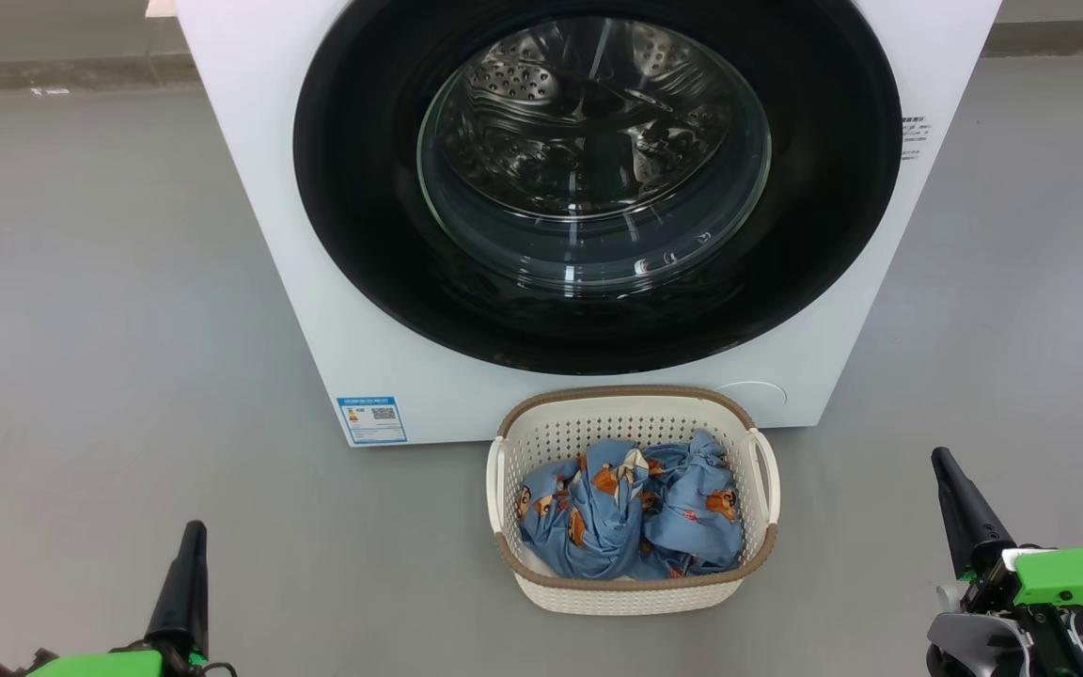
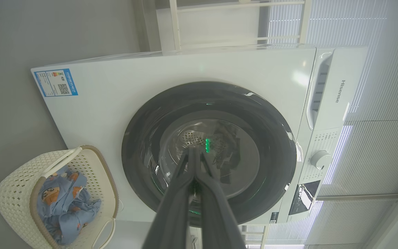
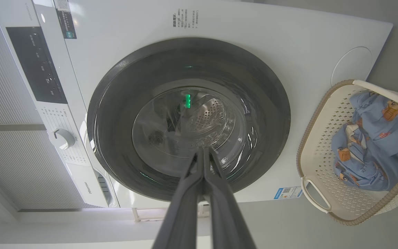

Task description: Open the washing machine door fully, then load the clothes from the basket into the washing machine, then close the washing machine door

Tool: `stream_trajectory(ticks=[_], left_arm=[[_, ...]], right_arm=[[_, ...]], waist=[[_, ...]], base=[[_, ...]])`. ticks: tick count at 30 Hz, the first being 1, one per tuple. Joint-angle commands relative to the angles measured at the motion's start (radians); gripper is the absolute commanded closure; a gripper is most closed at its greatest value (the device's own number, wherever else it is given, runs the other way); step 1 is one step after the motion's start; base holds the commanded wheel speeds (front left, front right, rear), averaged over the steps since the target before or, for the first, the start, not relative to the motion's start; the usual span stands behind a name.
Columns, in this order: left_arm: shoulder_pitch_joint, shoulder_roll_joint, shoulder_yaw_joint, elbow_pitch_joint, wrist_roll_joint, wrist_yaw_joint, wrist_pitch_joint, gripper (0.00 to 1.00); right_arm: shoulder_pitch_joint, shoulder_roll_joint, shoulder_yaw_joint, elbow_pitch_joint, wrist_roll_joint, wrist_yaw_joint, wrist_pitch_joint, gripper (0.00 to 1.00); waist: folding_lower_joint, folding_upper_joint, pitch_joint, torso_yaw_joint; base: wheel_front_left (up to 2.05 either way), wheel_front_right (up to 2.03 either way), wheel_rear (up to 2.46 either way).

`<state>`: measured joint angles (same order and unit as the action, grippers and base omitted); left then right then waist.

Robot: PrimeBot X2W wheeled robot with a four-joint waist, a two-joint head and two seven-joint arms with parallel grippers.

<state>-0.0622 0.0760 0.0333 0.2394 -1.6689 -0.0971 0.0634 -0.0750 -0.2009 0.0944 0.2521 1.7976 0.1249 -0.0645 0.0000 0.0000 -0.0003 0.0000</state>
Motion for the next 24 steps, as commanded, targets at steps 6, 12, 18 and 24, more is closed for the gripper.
stream_trajectory(ticks=[6,12,18,24], left_arm=[[-0.044,0.01,0.034,-0.029,0.02,-0.001,0.011,1.0],[-0.044,0.009,0.035,-0.029,0.02,-0.001,0.012,1.0],[-0.044,0.009,0.036,-0.029,0.021,-0.001,0.012,1.0],[0.029,-0.012,-0.002,0.042,0.01,0.003,0.006,0.0]], right_arm=[[-0.037,-0.023,0.021,-0.03,0.009,0.006,-0.007,1.0],[-0.037,-0.023,0.021,-0.03,0.009,0.006,-0.007,1.0],[-0.037,-0.023,0.021,-0.03,0.009,0.006,-0.007,1.0],[0.031,0.028,0.004,0.046,-0.001,0.0,0.001,0.0]], waist=[[0.0,0.0,0.0,0.0],[0.0,0.0,0.0,0.0],[0.0,0.0,0.0,0.0],[0.0,0.0,0.0,0.0]], base=[[0.0,0.0,0.0],[0.0,0.0,0.0],[0.0,0.0,0.0],[0.0,0.0,0.0]])
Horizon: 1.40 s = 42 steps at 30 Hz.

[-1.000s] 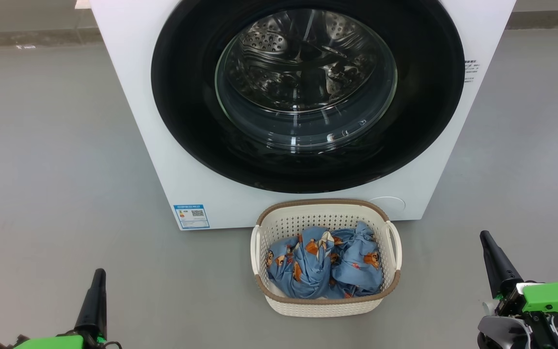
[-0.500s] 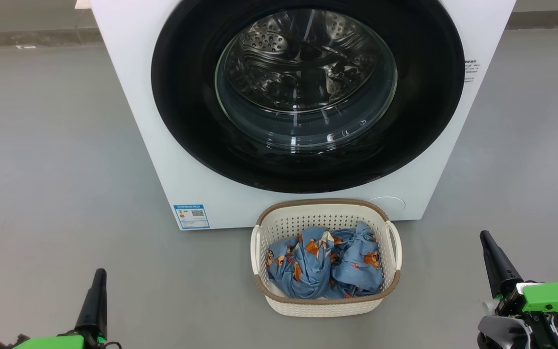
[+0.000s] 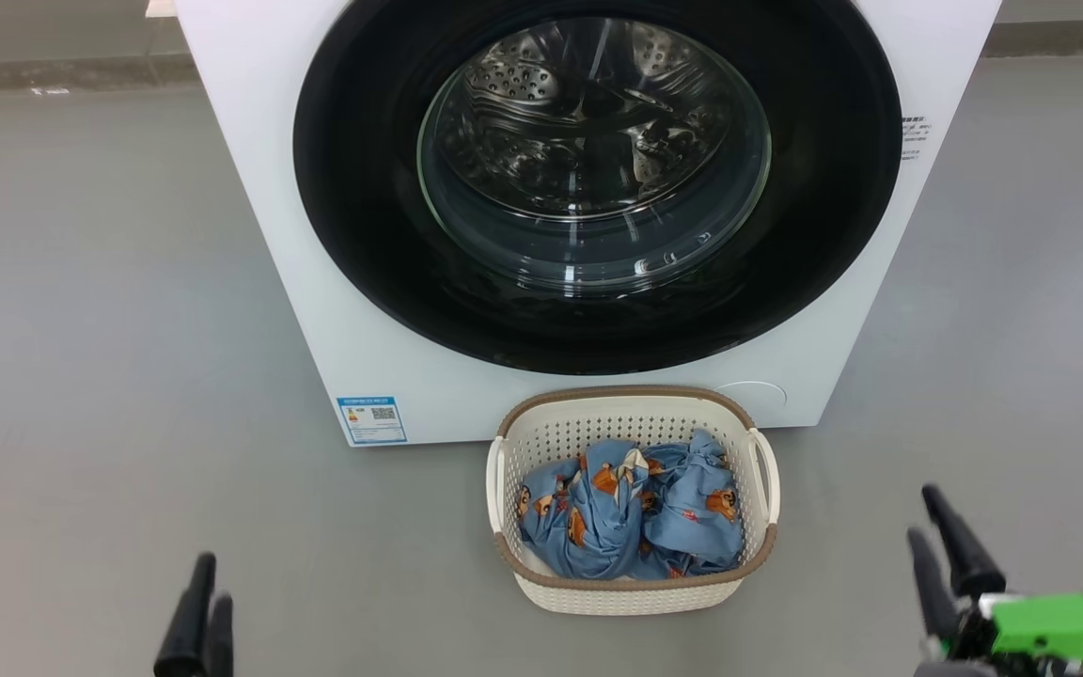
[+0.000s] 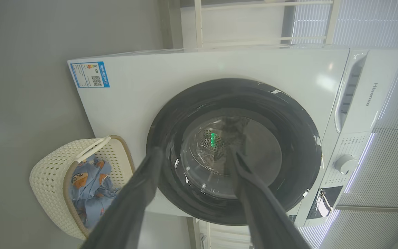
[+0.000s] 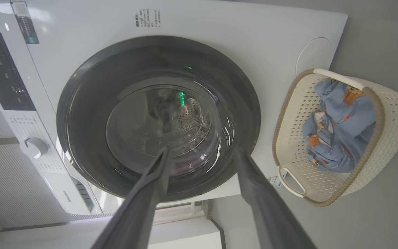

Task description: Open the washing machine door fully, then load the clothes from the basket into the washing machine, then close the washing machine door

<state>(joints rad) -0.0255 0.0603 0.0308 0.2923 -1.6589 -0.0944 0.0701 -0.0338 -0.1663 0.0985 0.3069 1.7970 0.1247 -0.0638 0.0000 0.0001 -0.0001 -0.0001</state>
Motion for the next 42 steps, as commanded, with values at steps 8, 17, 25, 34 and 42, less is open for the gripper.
stream_trajectory(ticks=[8,17,25,34,42], left_arm=[[0.002,0.004,-0.004,-0.013,0.022,-0.002,-0.019,0.0],[0.003,0.005,-0.003,-0.034,0.094,-0.005,-0.043,0.0],[0.005,0.006,0.001,-0.05,0.169,-0.007,-0.064,0.0],[0.011,0.009,0.003,-0.065,0.292,-0.01,-0.088,0.0],[0.015,0.016,-0.006,-0.076,0.39,-0.012,-0.106,0.0]], right_arm=[[-0.001,0.008,0.002,-0.005,-0.012,0.0,-0.011,0.0],[-0.005,0.014,0.0,-0.008,-0.1,0.001,-0.025,0.0],[-0.007,0.023,-0.003,-0.019,-0.208,0.001,-0.038,0.0],[-0.003,0.031,-0.007,-0.033,-0.359,0.002,-0.052,0.0],[0.001,0.038,-0.009,-0.042,-0.482,0.002,-0.063,0.0]], waist=[[0.001,-0.0001,0.001,0.002],[0.0,-0.0001,0.004,0.006],[0.0,-0.0001,0.004,0.01],[0.0,-0.0001,0.001,0.014],[0.0,-0.0001,0.0,0.018]], base=[[0.0,0.0,0.0],[0.0,0.0,0.0],[0.0,0.0,0.0],[0.0,0.0,0.0],[0.0,0.0,0.0]])
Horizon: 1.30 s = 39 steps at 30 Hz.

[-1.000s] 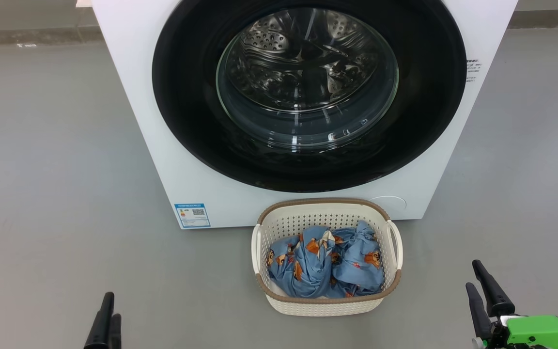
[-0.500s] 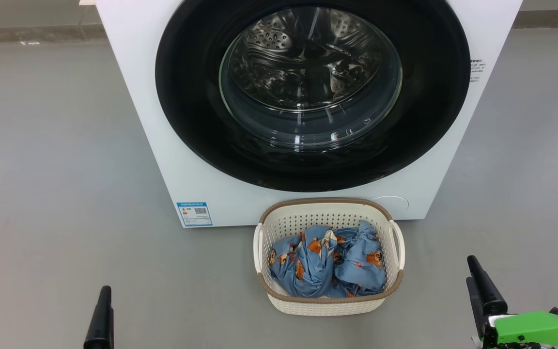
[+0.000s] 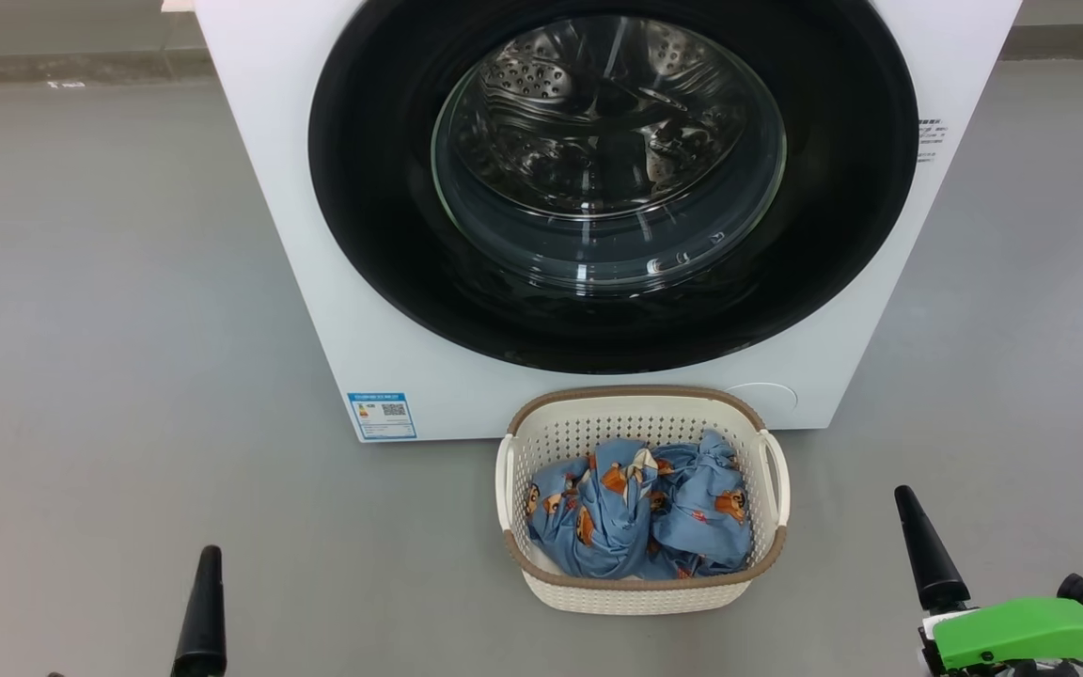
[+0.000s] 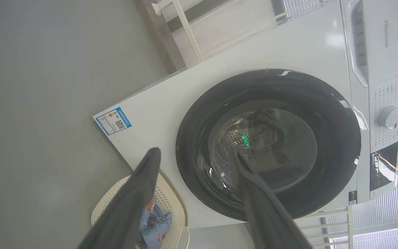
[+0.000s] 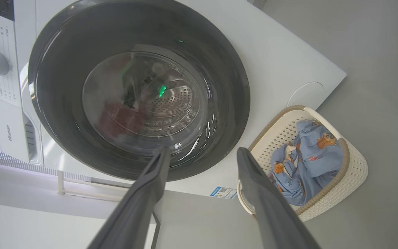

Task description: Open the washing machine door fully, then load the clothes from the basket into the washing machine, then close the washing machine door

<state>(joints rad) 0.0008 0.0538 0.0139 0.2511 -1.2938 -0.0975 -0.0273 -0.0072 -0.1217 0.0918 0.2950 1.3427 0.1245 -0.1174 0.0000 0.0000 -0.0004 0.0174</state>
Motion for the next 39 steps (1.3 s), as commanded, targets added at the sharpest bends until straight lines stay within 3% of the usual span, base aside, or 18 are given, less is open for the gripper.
stream_trajectory(ticks=[1,39], left_arm=[[-0.012,0.023,0.009,-0.037,0.039,-0.009,-0.012,0.0],[0.003,0.042,-0.014,-0.098,0.447,-0.02,-0.115,0.0]], right_arm=[[-0.025,-0.006,-0.003,-0.032,-0.043,0.002,-0.011,0.0],[-0.01,0.03,-0.012,-0.06,-0.549,0.004,-0.073,0.0]], waist=[[0.0,0.0,0.0,0.001],[0.0,0.0,0.006,0.031]], base=[[0.0,0.0,0.0],[0.0,0.0,0.0]])
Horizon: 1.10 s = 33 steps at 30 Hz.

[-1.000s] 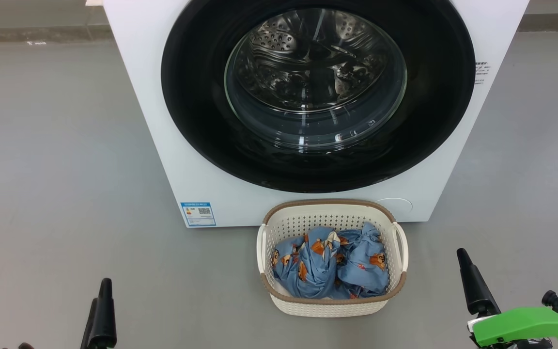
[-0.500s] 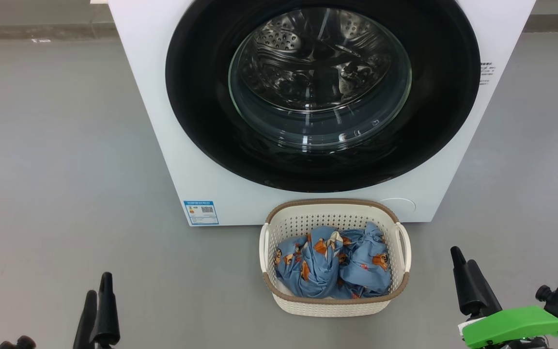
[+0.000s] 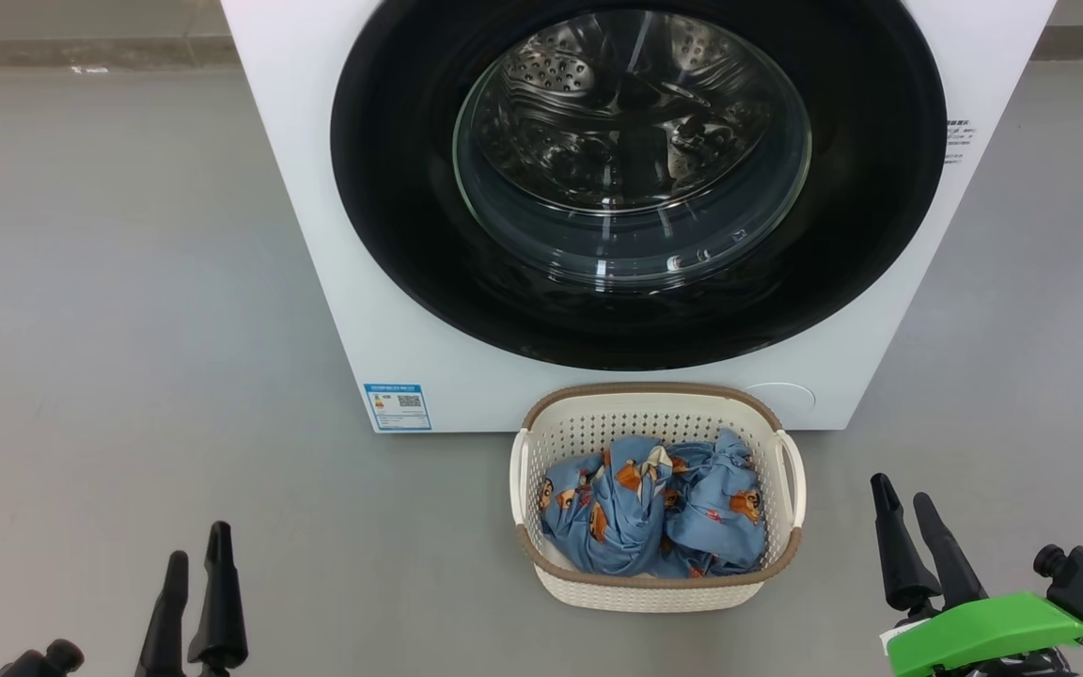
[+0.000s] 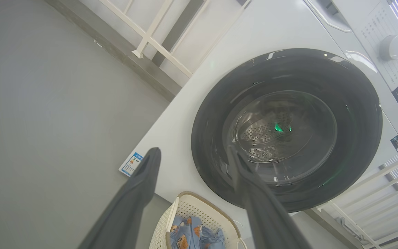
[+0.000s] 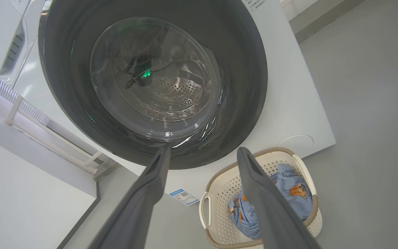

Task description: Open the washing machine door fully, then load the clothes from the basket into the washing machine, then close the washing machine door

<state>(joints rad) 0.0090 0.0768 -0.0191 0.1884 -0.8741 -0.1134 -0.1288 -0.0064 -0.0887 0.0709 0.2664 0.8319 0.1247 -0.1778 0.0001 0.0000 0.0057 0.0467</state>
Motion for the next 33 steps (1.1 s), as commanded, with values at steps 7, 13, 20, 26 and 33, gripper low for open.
stream_trajectory(ticks=[7,13,20,26,33], left_arm=[[-0.006,0.025,0.011,-0.035,0.101,-0.006,-0.03,0.0],[-0.01,0.029,0.009,-0.035,0.169,-0.008,-0.045,0.0],[-0.01,0.031,0.009,-0.04,0.245,-0.01,-0.064,0.0],[-0.01,0.033,0.009,-0.046,0.31,-0.011,-0.08,0.0],[-0.011,0.035,0.007,-0.051,0.386,-0.013,-0.099,0.0]], right_arm=[[-0.006,0.003,0.006,-0.031,-0.114,0.004,-0.022,0.0],[-0.006,0.008,0.001,-0.029,-0.189,0.004,-0.032,0.0],[-0.006,0.015,0.0,-0.021,-0.278,0.005,-0.043,0.0],[-0.004,0.02,-0.002,-0.02,-0.353,0.005,-0.052,0.0],[-0.003,0.027,-0.011,-0.015,-0.439,0.005,-0.063,0.0]], waist=[[0.0,0.0,0.0,0.008],[0.0,0.0,0.002,0.013],[0.0,0.0,0.005,0.017],[0.0,0.0,0.007,0.021],[0.0,0.0,0.006,0.027]], base=[[0.0,0.0,0.0],[0.0,0.0,0.0],[0.0,0.0,0.0],[0.0,0.0,0.0],[0.0,0.0,0.0]])
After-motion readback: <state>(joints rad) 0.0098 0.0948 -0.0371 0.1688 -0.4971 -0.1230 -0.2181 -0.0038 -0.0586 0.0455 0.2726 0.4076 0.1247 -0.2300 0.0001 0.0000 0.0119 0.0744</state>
